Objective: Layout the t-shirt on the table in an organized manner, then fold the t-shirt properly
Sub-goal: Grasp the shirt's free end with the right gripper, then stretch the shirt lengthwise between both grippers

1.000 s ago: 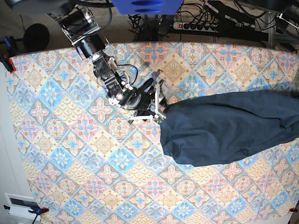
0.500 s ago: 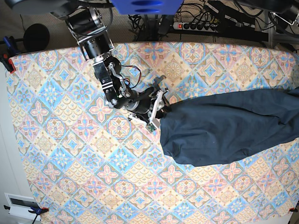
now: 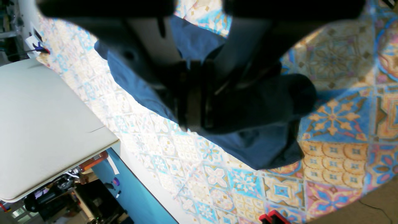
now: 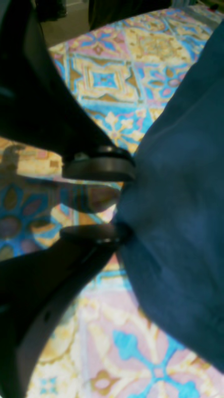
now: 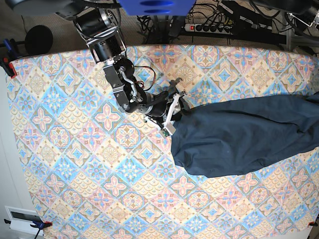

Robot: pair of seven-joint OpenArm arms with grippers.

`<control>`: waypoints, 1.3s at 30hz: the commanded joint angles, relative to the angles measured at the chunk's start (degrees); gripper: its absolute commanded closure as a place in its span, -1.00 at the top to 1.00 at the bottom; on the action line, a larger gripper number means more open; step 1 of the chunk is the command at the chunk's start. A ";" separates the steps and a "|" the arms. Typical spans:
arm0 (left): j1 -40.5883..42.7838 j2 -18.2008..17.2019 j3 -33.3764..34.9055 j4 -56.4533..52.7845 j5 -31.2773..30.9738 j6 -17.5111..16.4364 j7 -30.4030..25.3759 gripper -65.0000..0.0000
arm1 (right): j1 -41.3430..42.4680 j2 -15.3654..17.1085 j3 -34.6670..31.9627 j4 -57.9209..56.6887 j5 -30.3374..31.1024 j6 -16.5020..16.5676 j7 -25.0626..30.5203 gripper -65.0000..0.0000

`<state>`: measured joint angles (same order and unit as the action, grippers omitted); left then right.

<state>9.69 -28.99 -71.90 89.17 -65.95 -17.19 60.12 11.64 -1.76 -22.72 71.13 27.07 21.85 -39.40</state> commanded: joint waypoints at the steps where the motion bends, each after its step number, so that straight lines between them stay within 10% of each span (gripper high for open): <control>1: -0.16 -1.91 -0.32 0.81 -1.17 -0.35 -1.26 -1.00 | 1.33 -0.39 0.17 0.91 0.84 0.26 1.29 -0.33; 19: 1.34 -1.82 -0.67 0.81 -1.17 -0.35 -1.26 -1.00 | 5.55 -4.35 0.08 -8.23 0.49 0.26 5.24 -0.36; 25: 1.16 -1.82 -0.32 0.81 -1.17 -0.35 -1.26 -1.00 | 5.55 -4.26 0.17 -7.88 0.75 0.26 5.24 -0.99; 34: 0.90 -1.73 3.99 1.52 -1.26 -0.44 -1.35 -1.00 | 5.11 -0.83 11.07 4.87 1.63 0.35 4.80 -1.00; 39: 1.25 -0.24 7.77 6.35 -1.26 -0.44 -1.26 -1.00 | 5.37 7.69 17.58 9.17 10.51 0.35 2.25 -1.00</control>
<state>11.33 -27.81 -64.03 94.24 -65.30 -16.64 59.86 15.57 5.74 -5.54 79.15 37.01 22.28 -38.83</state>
